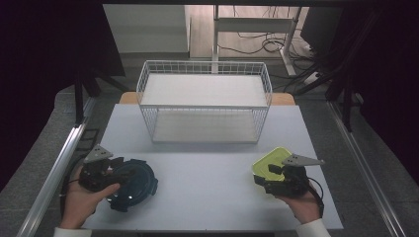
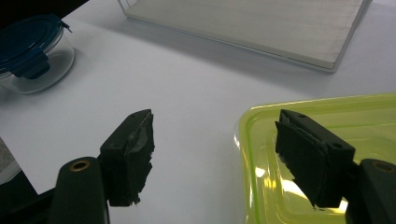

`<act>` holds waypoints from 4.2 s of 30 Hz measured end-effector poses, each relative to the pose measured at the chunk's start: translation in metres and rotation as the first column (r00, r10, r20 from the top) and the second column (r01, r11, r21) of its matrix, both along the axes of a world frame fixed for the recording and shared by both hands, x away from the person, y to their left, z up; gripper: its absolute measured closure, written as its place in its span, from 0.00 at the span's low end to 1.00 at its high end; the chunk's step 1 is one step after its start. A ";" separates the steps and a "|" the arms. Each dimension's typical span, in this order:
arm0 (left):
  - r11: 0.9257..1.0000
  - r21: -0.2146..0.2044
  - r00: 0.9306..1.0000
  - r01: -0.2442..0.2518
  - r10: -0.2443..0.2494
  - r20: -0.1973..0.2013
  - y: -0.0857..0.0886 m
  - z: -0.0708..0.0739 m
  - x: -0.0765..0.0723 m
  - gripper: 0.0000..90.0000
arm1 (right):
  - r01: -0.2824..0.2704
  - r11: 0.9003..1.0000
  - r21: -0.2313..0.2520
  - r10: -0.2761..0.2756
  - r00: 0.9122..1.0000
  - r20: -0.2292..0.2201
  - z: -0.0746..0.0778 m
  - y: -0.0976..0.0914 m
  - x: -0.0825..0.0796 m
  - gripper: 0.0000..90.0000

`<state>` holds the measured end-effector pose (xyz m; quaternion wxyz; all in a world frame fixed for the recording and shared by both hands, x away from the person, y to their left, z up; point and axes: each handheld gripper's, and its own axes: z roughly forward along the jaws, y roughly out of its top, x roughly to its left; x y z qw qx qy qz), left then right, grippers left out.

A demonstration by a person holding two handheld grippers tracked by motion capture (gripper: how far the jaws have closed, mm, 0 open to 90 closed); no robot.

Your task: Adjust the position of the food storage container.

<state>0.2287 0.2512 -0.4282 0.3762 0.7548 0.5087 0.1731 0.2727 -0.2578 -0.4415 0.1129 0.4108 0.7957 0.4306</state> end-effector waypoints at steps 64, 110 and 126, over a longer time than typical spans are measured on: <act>0.991 0.070 0.947 -0.117 0.133 -0.294 0.042 -0.058 -0.005 1.00 | -0.021 0.999 -0.050 0.020 0.999 -0.030 -0.008 0.013 0.004 0.30; 0.988 0.002 0.944 0.153 -0.146 -0.295 -0.094 -0.055 0.021 1.00 | -0.035 0.998 -0.048 0.034 0.999 -0.029 -0.009 0.016 0.004 0.30; 0.969 -0.055 0.924 0.240 -0.245 -0.294 -0.115 -0.057 0.023 1.00 | -0.027 0.999 -0.023 0.027 1.000 -0.009 -0.006 0.016 0.003 0.29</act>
